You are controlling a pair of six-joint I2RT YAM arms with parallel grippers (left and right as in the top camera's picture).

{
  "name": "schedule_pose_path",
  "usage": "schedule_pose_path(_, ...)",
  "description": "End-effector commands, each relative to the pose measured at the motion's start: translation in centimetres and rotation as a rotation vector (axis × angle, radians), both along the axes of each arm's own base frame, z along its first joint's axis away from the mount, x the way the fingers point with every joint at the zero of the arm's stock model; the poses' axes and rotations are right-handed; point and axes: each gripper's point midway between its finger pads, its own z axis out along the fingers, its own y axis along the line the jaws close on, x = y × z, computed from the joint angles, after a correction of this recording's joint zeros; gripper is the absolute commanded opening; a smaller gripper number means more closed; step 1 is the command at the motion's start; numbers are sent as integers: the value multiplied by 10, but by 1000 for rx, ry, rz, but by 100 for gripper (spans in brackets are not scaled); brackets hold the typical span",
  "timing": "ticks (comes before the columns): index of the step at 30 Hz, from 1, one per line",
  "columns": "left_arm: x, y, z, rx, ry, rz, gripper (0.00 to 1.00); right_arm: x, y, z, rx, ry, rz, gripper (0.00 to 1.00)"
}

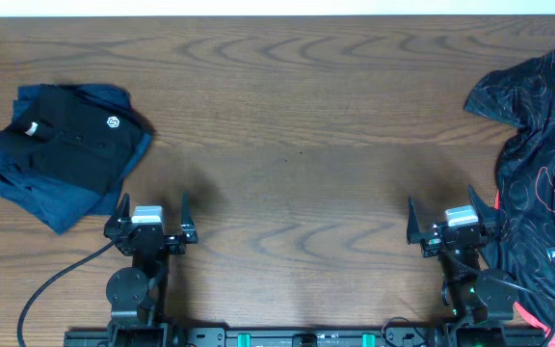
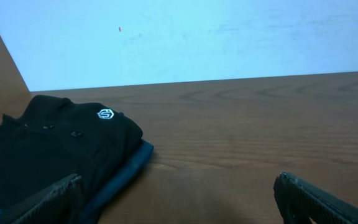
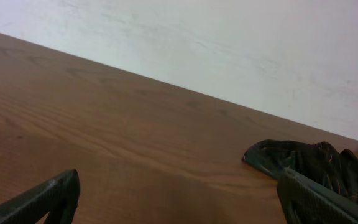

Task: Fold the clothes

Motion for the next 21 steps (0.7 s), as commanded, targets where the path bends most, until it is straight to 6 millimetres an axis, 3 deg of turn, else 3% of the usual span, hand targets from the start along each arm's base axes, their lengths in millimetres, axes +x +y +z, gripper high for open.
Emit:
schedule_pose_path(1,-2,7,-16,21,55,34,98,0,-2,0,15,0,-11,99)
schedule_pose_path(21,-2,6,-16,13,57,29,98,0,-2,0,15,0,-11,99)
